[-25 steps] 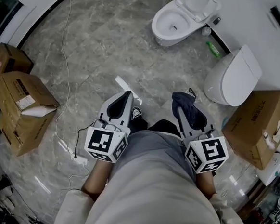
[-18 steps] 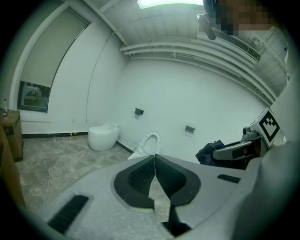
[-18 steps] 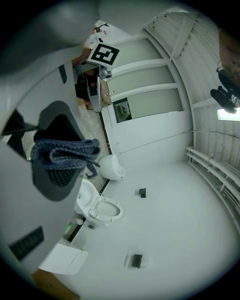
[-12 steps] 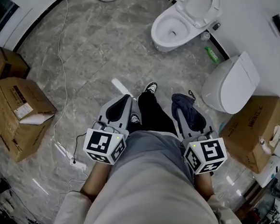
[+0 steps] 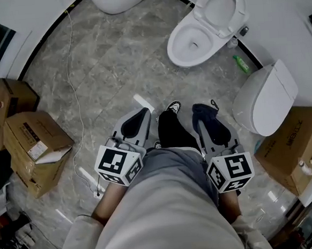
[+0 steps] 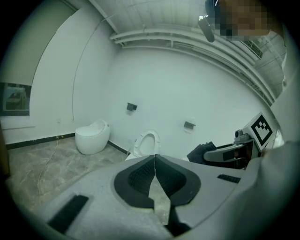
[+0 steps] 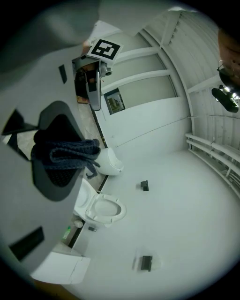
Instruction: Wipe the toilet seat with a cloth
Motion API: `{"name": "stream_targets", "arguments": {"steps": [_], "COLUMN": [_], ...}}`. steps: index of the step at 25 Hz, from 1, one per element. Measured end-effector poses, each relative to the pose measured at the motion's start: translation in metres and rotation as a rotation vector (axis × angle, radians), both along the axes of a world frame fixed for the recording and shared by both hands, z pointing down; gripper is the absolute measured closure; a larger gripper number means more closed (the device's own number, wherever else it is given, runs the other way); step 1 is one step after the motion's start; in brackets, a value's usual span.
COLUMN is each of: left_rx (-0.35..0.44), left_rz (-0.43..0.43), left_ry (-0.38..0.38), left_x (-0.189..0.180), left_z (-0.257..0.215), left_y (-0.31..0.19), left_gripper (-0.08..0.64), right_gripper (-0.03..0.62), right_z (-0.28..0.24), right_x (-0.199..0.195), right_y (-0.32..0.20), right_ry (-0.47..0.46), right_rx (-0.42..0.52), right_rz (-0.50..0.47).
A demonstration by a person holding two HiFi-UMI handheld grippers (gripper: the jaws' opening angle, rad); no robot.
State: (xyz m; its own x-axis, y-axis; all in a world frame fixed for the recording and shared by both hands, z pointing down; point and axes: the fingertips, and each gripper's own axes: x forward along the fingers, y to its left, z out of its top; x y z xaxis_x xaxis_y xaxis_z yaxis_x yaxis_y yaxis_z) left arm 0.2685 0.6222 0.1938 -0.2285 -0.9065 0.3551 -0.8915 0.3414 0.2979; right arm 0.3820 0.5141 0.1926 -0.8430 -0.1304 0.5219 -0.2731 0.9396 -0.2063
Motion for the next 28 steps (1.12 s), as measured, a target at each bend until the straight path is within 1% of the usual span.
{"name": "stream_targets", "arguments": {"steps": [3,7,10,15,19,22,26,28], "left_rx": [-0.014,-0.017,-0.031,-0.054,-0.068,-0.077,-0.091,-0.096], "left_rz": [0.032,0.05,0.068,0.115,0.121,0.136,0.174,0.188], "left_ry": [-0.006,0.007,0.02,0.007,0.008,0.012,0.009,0.015], "left_x": [-0.027,-0.058,-0.075,-0.094,-0.112,-0.119,-0.127,-0.134], "left_z": [-0.003,-0.005,-0.002,0.002,0.009,0.01,0.012,0.015], "left_y": [-0.038,-0.099,-0.139,-0.191,-0.223,-0.242,-0.264,-0.277], "left_gripper": [0.551,0.551,0.551,0.551,0.551,0.551,0.551,0.551], "right_gripper": [0.499,0.499,0.499,0.499,0.499,0.499,0.499,0.5], "right_z": [0.005,0.009,0.017,0.022,0.024,0.027,0.033,0.037], "right_x": [-0.02,-0.045,-0.06,-0.078,-0.091,-0.095,-0.1,-0.104], "right_y": [-0.03,-0.089,-0.131,-0.179,-0.209,-0.23,-0.248,-0.259], "right_ry": [0.014,0.022,0.028,0.005,-0.039,-0.039,-0.045,-0.039], "right_rx": [-0.024,-0.055,-0.079,-0.116,-0.171,-0.184,-0.244,-0.256], "right_rz": [0.025,0.057,0.096,0.14,0.189,0.239,0.296,0.339]}}
